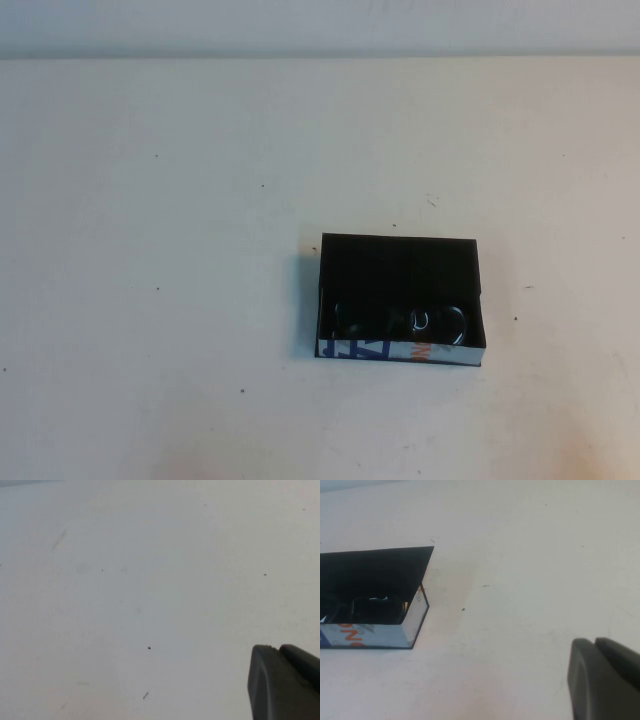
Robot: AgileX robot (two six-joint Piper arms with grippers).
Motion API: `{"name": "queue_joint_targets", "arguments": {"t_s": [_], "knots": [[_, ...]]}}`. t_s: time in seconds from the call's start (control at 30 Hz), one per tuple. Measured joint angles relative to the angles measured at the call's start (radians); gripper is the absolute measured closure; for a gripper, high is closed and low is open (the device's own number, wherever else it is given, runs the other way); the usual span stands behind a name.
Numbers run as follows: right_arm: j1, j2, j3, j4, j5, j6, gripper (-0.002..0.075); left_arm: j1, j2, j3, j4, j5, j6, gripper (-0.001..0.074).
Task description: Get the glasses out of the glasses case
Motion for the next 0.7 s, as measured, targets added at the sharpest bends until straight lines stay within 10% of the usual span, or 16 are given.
{"name": "queue_joint_targets", "arguments": {"t_s": [0.7], "knots": [[0.0, 0.0, 0.0, 0.175, 0.0, 0.0, 0.0744, 0.0, 0.0, 0.0, 0.0, 0.0, 0.0, 0.0739]]}}
